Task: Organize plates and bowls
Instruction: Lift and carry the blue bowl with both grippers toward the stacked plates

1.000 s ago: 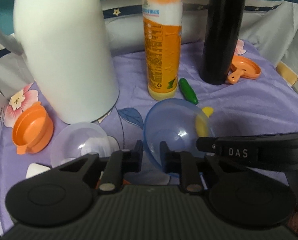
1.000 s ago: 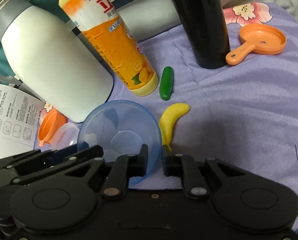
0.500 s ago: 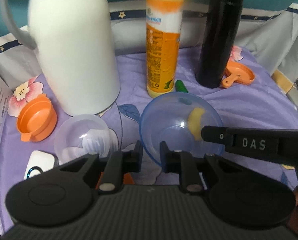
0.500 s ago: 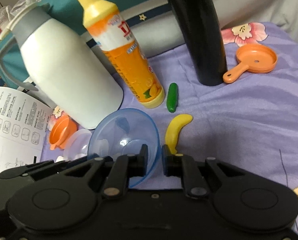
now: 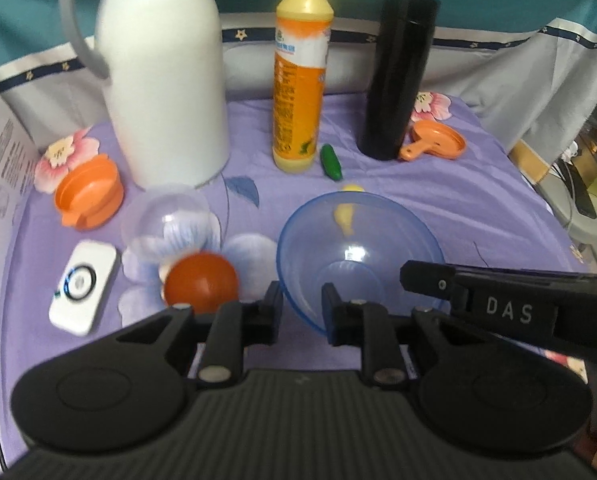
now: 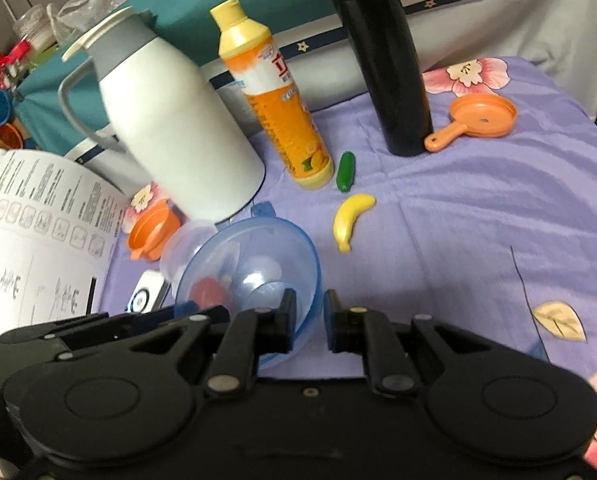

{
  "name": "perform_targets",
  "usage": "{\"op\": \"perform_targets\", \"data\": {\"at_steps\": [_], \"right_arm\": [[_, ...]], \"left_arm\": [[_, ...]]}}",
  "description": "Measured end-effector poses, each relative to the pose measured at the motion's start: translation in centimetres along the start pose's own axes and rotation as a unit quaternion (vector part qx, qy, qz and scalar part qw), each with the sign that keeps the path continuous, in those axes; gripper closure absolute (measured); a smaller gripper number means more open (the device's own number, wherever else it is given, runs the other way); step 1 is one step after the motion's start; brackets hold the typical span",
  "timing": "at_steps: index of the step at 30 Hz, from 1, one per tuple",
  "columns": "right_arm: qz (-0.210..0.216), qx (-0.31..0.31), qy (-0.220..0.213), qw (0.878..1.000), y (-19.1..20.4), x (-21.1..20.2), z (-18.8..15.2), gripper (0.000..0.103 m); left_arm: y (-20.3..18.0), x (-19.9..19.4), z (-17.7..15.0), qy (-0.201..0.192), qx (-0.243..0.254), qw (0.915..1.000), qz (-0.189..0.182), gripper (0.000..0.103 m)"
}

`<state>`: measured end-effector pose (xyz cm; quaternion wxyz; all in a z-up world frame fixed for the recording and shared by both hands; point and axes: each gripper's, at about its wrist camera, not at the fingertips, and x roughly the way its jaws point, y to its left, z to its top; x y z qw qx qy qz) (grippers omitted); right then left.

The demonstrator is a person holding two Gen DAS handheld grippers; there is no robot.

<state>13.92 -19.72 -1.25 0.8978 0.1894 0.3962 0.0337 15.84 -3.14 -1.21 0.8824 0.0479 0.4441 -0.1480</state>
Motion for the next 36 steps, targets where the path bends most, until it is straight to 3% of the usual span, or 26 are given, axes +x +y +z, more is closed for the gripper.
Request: {"op": "perform_targets", "data": {"at_steps": [18, 36], "right_arm": [[-0.002, -0.010, 0.009, 1.000, -1.6, -6.8, -5.6, 0.088], [0.006, -0.023, 0.038, 0.999, -1.8, -9.1, -10.1, 0.087]], "left_arm": [[-3.5, -5.2, -5.0, 0.016, 0.003, 0.9998, -0.008, 0.081], [-3.3, -7.0, -11.2, 0.050, -0.033, 0.9979, -0.026, 0.078]]}}
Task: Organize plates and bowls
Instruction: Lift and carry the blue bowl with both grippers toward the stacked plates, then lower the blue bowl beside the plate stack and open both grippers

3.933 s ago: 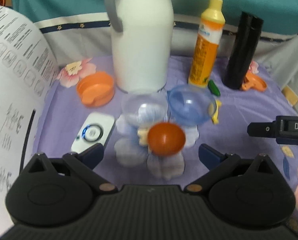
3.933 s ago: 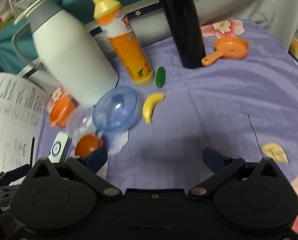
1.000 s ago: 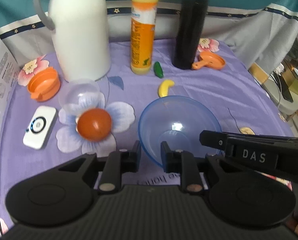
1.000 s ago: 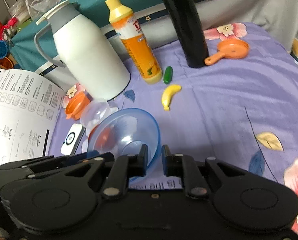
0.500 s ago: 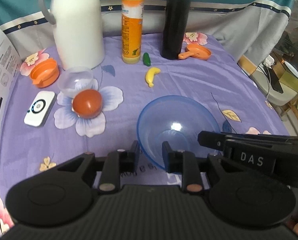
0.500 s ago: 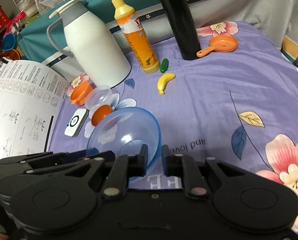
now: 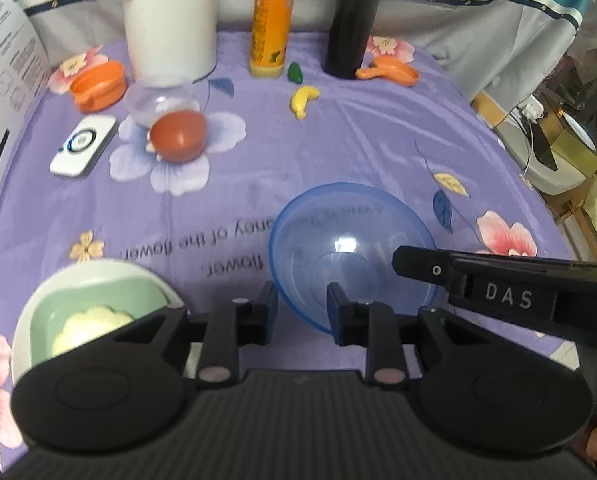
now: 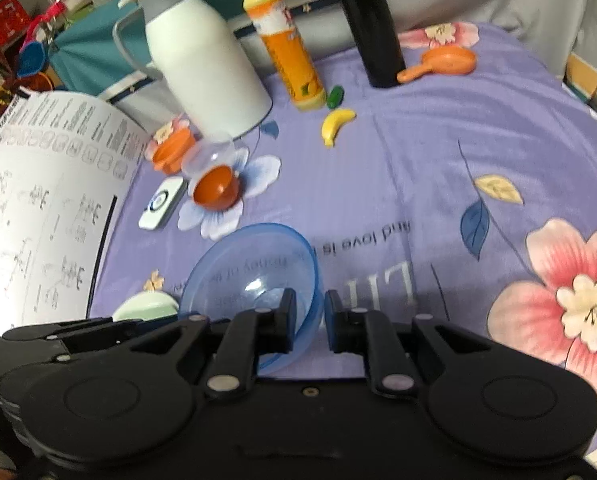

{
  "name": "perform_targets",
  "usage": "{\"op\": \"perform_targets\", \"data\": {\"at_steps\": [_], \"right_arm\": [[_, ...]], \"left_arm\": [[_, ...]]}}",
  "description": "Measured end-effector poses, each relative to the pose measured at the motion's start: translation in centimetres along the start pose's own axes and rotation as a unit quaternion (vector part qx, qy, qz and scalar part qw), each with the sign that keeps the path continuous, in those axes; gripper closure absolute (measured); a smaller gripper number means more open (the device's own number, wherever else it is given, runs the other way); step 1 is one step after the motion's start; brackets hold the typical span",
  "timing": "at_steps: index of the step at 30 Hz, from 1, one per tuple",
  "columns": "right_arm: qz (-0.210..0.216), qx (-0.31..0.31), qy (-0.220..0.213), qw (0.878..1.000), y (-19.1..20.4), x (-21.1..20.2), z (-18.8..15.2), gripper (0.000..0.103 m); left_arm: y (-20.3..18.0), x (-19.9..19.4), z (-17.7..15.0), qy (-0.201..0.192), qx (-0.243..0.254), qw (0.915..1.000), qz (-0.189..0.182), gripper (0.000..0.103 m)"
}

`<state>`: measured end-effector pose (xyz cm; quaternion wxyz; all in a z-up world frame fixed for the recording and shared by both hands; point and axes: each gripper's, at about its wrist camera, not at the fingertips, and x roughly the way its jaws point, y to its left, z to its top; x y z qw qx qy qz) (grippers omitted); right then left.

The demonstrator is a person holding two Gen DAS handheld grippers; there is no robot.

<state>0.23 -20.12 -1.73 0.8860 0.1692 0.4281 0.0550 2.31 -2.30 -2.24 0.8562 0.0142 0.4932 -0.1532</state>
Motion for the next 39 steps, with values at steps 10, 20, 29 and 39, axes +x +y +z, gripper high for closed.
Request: {"op": "perform_targets", "data": {"at_steps": [10, 20, 29, 39], "right_arm": [[-0.007, -0.003, 0.024, 1.000, -0.3, 1.1, -1.7, 0.086], [-0.016, -0.005, 0.035, 0.999, -0.3, 2.2, -1.8, 0.085], [-0.021, -0.006, 0.044, 0.999, -0.7, 2.8, -1.9, 0.079], [-0.058, 0.002, 0.040, 0.997, -1.3, 2.7, -2.0, 0.050]], "left_arm": [[-0.1, 1.0, -1.2, 0.016, 0.006, 0.9998, 0.011, 0.078], [-0.3, 1.8, -1.3, 0.016, 0.013, 0.9996, 0.020, 0.078], [-0.1, 2.4, -1.4, 0.024, 0.014, 0.9994, 0.019, 0.076], [0.1, 2.3, -1.3, 0.017, 0.021, 0.9986, 0.046, 0.037]]}}
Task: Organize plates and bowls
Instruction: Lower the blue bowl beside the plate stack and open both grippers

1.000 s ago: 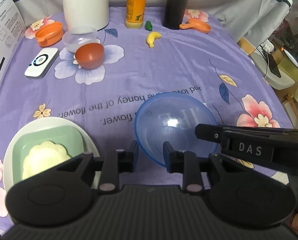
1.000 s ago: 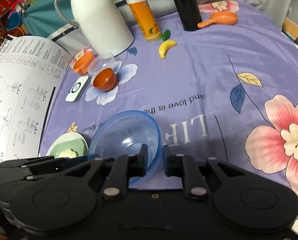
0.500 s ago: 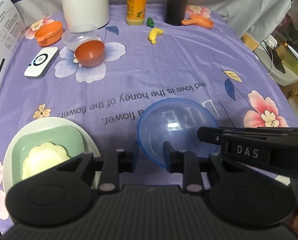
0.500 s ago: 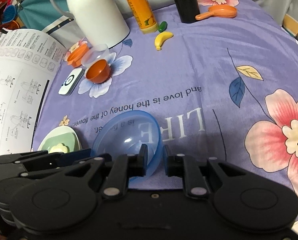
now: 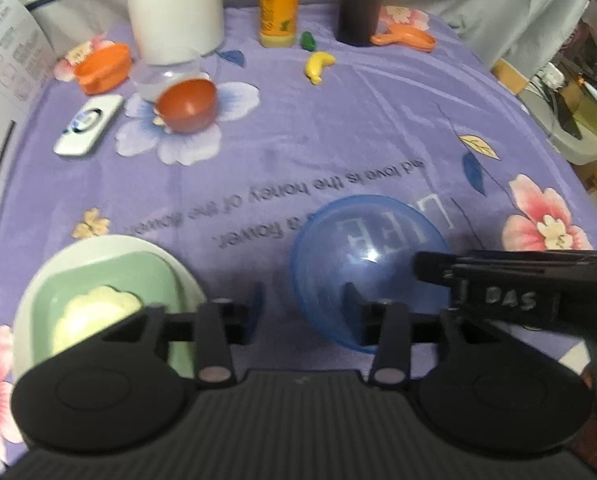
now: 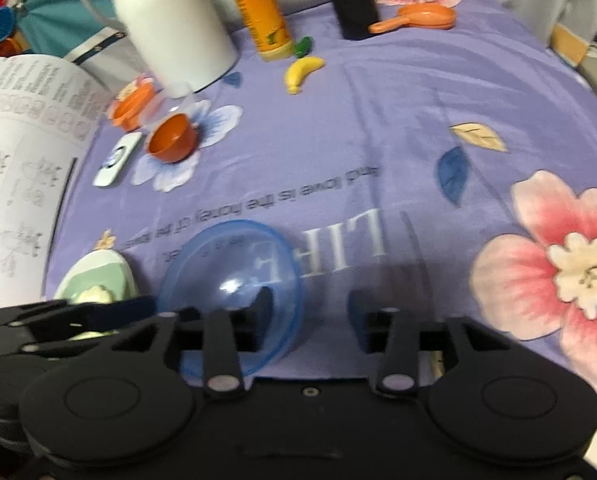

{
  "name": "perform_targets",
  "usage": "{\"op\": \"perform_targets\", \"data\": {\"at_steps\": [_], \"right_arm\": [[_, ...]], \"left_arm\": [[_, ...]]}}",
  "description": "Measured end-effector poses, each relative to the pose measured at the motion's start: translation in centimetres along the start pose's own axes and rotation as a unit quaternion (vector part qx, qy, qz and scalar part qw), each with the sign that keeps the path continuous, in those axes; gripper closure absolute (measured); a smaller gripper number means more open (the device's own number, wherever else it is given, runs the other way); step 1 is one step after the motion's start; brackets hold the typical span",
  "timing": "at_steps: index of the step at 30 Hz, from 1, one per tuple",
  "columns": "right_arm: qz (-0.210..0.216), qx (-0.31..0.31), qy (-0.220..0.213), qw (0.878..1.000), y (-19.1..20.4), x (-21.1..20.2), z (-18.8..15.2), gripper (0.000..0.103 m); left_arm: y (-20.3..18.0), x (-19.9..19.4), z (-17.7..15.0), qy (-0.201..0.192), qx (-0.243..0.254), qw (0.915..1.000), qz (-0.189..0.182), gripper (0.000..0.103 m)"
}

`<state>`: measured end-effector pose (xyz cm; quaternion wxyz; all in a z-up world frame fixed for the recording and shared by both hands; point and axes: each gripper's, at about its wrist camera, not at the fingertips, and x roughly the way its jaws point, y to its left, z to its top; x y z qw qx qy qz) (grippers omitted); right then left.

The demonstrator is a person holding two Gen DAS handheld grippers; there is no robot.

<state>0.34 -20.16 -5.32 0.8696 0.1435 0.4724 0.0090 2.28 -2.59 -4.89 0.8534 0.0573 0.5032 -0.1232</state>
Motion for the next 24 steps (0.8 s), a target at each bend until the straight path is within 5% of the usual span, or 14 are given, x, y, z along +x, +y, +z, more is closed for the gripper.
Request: {"op": "perform_targets", "data": {"at_steps": [3, 4, 5, 24], "right_arm": [[-0.015, 0.024, -0.008, 1.000, -1.5, -0.4, 0.3, 0.018], [-0.013, 0.036, -0.012, 0.999, -2.1, -0.7, 0.3, 0.002], [-0.006, 0.047, -0.020, 0.999, -2.7, -1.1, 0.3, 0.000], [-0.014, 0.078, -0.039, 0.996, -3.9, -3.0, 0.3, 0.000]], "left_arm": [[1.2, -1.0, 0.1, -0.021, -0.021, 0.9995, 0.013, 0.000], [1.6, -1.4, 0.2, -0.030, -0.027, 0.9991, 0.011, 0.000], [2.0, -1.7, 0.2, -0.035, -0.032, 0.9988, 0.009, 0.000], [3.1, -3.9, -0.3, -0.057, -0.042, 0.9975, -0.007, 0.000]]}}
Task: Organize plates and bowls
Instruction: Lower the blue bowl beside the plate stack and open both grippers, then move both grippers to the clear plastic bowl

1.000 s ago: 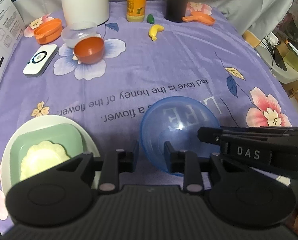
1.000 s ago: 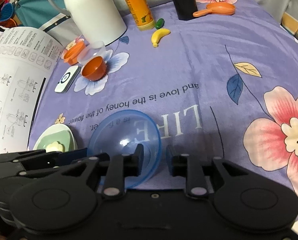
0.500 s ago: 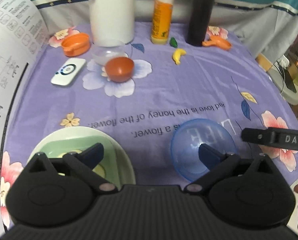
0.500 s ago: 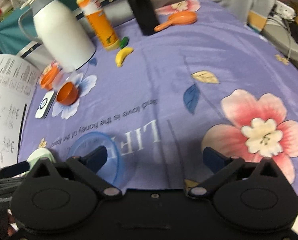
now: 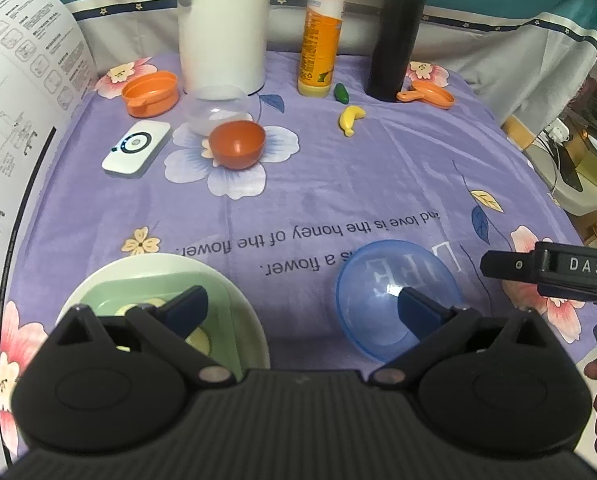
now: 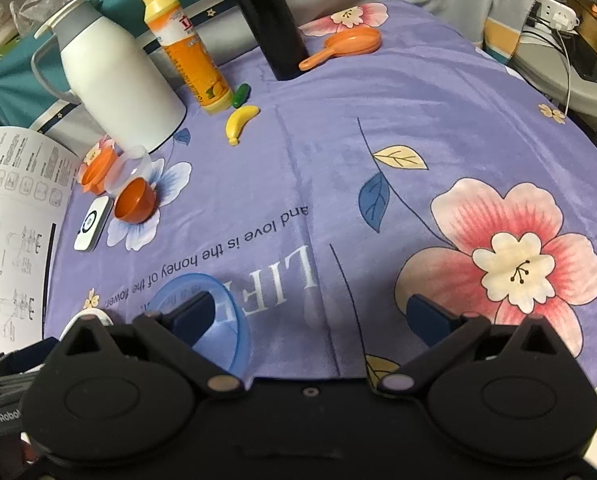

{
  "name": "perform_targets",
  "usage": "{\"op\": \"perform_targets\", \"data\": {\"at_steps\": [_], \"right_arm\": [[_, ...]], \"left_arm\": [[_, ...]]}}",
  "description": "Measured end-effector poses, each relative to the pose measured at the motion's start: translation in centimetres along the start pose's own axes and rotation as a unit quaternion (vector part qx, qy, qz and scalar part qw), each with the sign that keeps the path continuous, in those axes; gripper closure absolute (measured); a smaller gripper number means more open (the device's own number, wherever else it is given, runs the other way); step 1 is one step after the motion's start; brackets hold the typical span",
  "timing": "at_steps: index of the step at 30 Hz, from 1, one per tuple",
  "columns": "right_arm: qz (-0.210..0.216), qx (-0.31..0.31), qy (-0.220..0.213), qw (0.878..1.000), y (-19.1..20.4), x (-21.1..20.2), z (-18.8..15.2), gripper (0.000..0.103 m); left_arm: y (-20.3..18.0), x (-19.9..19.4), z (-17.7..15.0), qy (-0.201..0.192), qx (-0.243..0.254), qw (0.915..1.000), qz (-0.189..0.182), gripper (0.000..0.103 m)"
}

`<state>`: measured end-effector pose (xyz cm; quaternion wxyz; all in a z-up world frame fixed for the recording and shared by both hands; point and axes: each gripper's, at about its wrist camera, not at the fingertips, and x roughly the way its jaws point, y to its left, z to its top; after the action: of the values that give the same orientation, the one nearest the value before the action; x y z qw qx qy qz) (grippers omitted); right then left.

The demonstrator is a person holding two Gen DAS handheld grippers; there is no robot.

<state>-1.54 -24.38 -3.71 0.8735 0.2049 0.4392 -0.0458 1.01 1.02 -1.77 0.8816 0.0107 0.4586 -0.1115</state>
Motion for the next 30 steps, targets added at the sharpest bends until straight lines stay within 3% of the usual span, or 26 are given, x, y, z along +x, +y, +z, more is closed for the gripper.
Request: {"op": "perform_targets", "data": {"at_steps": [17, 30], "right_arm": [[-0.004, -0.044, 0.006, 0.999, 3.4, 0.3, 0.8, 0.000], [0.032, -0.103, -0.004, 0.994, 11.5, 2.0, 5.6, 0.000]], "left_arm": [[1.8, 0.3, 0.5, -0.011, -0.006, 0.9999, -0.003, 0.000], [8.5, 0.9, 5.6, -0.058, -0.034, 0.9971, 0.035, 0.000]]}}
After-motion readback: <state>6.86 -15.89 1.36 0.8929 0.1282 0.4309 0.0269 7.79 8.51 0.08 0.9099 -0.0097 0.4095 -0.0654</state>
